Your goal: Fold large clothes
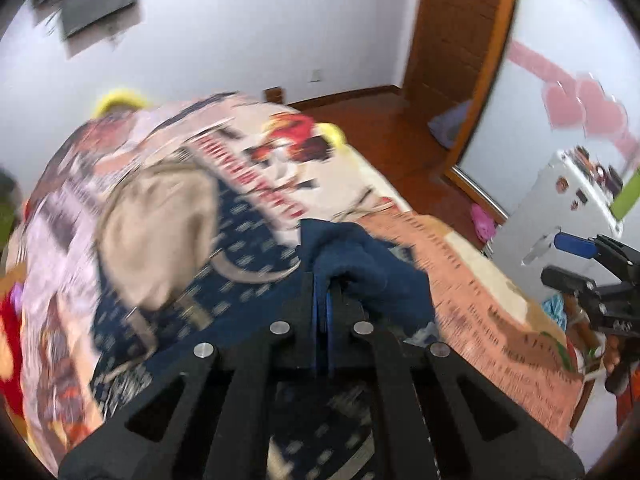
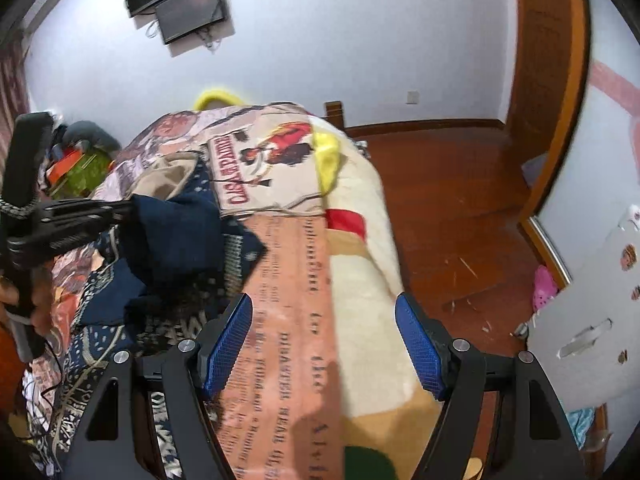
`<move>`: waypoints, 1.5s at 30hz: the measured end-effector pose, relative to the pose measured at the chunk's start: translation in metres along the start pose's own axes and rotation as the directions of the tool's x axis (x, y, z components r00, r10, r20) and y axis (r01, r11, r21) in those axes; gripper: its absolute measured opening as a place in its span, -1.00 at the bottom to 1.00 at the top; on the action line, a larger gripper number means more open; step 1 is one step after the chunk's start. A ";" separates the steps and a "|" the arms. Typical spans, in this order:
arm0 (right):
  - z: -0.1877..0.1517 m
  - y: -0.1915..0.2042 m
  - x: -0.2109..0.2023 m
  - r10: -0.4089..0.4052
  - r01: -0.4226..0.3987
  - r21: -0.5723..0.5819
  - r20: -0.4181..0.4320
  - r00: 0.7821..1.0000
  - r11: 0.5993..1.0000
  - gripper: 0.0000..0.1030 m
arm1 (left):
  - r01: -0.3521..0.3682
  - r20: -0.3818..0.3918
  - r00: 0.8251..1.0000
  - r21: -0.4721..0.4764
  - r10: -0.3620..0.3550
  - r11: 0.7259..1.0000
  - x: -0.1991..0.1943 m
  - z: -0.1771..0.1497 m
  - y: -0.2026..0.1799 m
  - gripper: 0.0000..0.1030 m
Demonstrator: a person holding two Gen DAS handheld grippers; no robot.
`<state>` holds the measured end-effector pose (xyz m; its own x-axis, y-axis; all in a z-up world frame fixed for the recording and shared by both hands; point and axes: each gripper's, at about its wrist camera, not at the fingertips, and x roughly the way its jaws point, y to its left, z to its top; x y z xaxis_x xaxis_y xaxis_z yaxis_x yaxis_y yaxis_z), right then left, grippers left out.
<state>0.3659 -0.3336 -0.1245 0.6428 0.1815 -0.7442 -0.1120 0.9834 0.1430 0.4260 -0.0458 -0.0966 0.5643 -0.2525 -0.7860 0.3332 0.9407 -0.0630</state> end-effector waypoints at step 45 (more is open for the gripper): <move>-0.003 0.118 0.101 -0.069 0.005 -0.287 -0.214 0.974 0.958 0.41 | -0.121 -0.176 0.979 -0.099 0.102 0.988 0.036 -0.130 0.120 -0.47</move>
<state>0.4149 -0.1996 -0.1847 0.4723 0.1106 -0.8745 -0.3216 0.9453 -0.0541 0.3882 0.0870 -0.2124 0.4539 -0.1111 -0.8841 0.1859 0.9822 -0.0279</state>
